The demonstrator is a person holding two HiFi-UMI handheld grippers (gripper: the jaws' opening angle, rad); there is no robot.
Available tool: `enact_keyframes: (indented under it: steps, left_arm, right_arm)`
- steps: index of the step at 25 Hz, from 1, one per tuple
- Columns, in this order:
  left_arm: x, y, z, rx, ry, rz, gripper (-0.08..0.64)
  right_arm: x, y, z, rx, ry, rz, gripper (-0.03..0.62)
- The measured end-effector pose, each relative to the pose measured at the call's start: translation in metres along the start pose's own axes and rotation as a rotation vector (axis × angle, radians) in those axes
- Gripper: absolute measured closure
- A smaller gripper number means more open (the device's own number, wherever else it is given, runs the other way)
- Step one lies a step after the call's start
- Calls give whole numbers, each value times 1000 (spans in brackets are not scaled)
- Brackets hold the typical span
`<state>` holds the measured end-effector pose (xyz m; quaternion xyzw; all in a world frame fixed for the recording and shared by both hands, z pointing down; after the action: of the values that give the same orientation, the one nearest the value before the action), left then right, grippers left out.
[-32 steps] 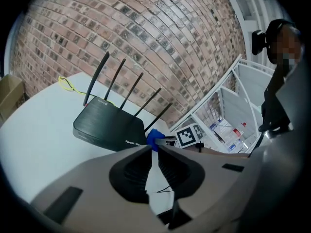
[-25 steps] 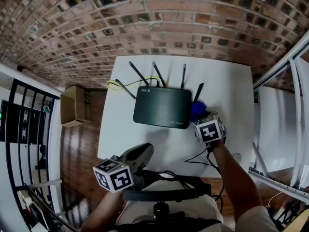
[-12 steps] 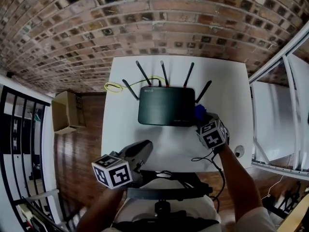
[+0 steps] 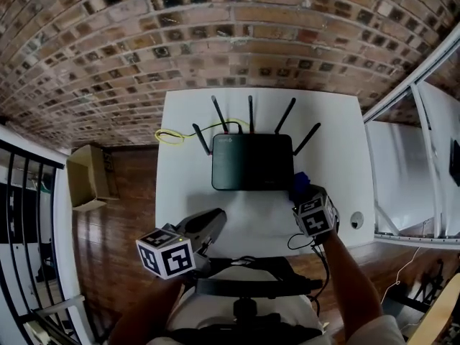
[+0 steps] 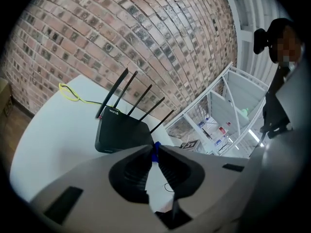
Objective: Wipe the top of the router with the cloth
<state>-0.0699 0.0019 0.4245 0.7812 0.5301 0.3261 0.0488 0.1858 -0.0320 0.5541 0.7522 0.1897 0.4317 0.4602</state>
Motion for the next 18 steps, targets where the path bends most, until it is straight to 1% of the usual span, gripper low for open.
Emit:
enact_keyframes:
  steps: [7, 15, 18]
  left_arm:
    - [-5, -19, -21, 14, 4, -44, 502]
    - [-12, -37, -45, 39, 8, -72, 501]
    - [-12, -43, -55, 37, 10, -82, 502]
  right_arm:
    - [0, -5, -23, 55, 92, -46, 453]
    - [-14, -9, -48, 125, 190, -101, 453]
    - [-18, -2, -58, 130, 190, -90, 454]
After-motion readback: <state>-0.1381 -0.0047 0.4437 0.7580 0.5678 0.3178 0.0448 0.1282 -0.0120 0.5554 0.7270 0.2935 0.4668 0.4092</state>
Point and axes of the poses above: the fingertips, and each gripper's own axes: y forward along the fingers, z to its right, x out of its underside, the point moved 3 cm from there along -y, backward along the fingers, and after that the axes turned 9 degrees about -y, right-handed, at the moved point
